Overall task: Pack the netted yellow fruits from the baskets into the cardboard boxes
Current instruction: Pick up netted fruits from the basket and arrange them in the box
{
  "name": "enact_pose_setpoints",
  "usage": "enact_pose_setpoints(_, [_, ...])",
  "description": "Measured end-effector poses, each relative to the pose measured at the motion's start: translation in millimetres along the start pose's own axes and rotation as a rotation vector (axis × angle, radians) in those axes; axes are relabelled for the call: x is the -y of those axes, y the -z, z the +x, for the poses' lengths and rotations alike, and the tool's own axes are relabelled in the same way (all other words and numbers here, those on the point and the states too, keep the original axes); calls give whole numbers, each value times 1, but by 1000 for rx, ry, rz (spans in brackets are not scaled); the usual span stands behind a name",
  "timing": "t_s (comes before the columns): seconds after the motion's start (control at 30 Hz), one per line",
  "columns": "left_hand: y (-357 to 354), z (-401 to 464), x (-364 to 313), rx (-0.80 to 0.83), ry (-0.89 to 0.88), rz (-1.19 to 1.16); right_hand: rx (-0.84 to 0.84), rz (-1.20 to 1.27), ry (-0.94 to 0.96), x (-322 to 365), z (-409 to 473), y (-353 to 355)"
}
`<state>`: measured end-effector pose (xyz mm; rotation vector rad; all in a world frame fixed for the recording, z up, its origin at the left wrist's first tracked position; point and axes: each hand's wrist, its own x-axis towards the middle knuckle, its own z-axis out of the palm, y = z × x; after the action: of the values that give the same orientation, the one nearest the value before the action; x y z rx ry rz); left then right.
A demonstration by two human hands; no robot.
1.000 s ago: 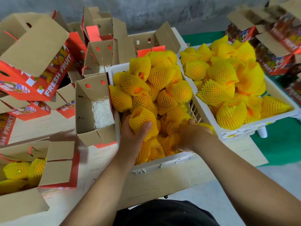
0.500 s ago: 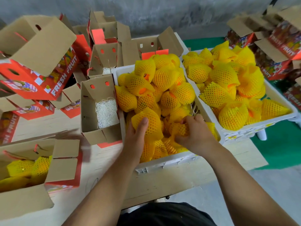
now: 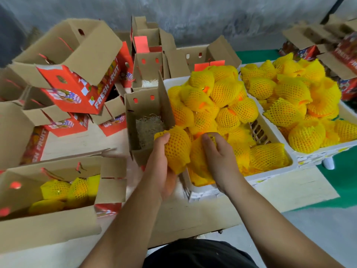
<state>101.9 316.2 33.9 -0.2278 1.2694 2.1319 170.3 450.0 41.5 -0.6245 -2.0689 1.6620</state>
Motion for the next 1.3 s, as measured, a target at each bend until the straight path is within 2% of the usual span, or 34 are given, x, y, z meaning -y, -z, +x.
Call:
enact_pose_setpoints(0.13, [52,-11,-31,-65,-34,-11,-26,42,-48,12,-20,-68])
enact_pose_setpoints(0.27, [125,-28,-71,-45,41,-2,-40,29,-40,32,-43,-142])
enact_pose_setpoints(0.37, [193,-40,-108,-60,95,20,20,100,-88,41,-60,-209])
enact_pose_setpoints(0.43, [236,-47,-134,-61,89,72,72,184,-183,38,-67,-252])
enact_pose_setpoints(0.5, [279,-50,-157,-123,56,161,79,220,-237,32,-73,-287])
enact_pose_setpoints(0.57, [318,-56,-177,-232,-3,297,47,153,-158,24,-83,-315])
enact_pose_setpoints(0.63, [349,-58,-187,-308,-122,584,43,100,-88,17,-91,-330])
enact_pose_setpoints(0.67, [357,-57,-190,-268,-136,724,32,76,-67,13,-93,-334])
enact_pose_setpoints(0.83, [365,-20,-159,154,182,1260,-55,39,-50,6,-88,-340])
enact_pose_setpoints(0.97, [368,0,-137,423,162,1887,-3,-31,-26,-1,-92,-346])
enact_pose_setpoints(1.03, [376,14,-136,464,372,1982,21,-86,-18,-1,-92,-348])
enact_pose_setpoints(1.07, [378,21,-134,473,422,1983,25,-108,-13,0,-91,-348])
enact_pose_setpoints(1.17, [369,26,-119,466,277,2167,24,-158,21,1,-95,-348])
enact_pose_setpoints(1.23, [361,26,-110,499,308,2265,16,-195,76,1,-99,-348])
enact_pose_setpoints(1.3, [357,31,-110,514,335,2255,13,-217,102,2,-100,-350])
